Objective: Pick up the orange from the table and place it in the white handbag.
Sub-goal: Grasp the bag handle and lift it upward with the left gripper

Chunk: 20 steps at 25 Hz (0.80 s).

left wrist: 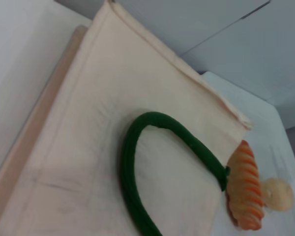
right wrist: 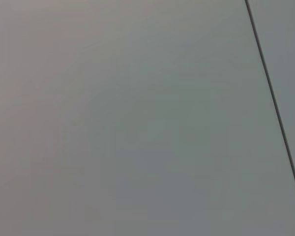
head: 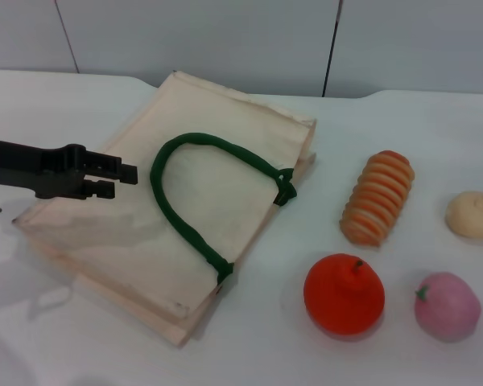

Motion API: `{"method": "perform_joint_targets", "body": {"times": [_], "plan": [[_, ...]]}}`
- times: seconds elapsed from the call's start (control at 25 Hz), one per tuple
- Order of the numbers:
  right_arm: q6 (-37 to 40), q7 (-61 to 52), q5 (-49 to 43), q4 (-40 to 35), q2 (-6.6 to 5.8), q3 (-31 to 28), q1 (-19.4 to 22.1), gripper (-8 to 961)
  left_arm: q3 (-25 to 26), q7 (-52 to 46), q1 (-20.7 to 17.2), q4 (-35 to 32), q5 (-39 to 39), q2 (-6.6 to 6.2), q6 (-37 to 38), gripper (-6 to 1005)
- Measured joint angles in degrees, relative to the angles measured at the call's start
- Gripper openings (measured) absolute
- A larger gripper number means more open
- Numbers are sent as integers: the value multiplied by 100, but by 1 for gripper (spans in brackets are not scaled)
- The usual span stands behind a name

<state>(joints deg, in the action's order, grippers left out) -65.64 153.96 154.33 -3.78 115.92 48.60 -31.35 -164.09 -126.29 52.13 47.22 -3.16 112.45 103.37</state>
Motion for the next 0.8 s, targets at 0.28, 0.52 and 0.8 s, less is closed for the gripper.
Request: {"method": "perform_joint_targets", "body": {"times": [0.28, 0.52, 0.8], "plan": [[-6, -1, 0, 0, 6, 0, -19, 650, 0, -60, 67, -280, 246, -21, -365, 576], [-17, -3, 3, 1, 9, 0, -37, 651, 0, -140, 127, -843, 373, -132, -985, 566], [-32, -9, 10, 1, 9, 0, -51, 651, 0, -222, 197, -1344, 413, -203, -1612, 553]]}}
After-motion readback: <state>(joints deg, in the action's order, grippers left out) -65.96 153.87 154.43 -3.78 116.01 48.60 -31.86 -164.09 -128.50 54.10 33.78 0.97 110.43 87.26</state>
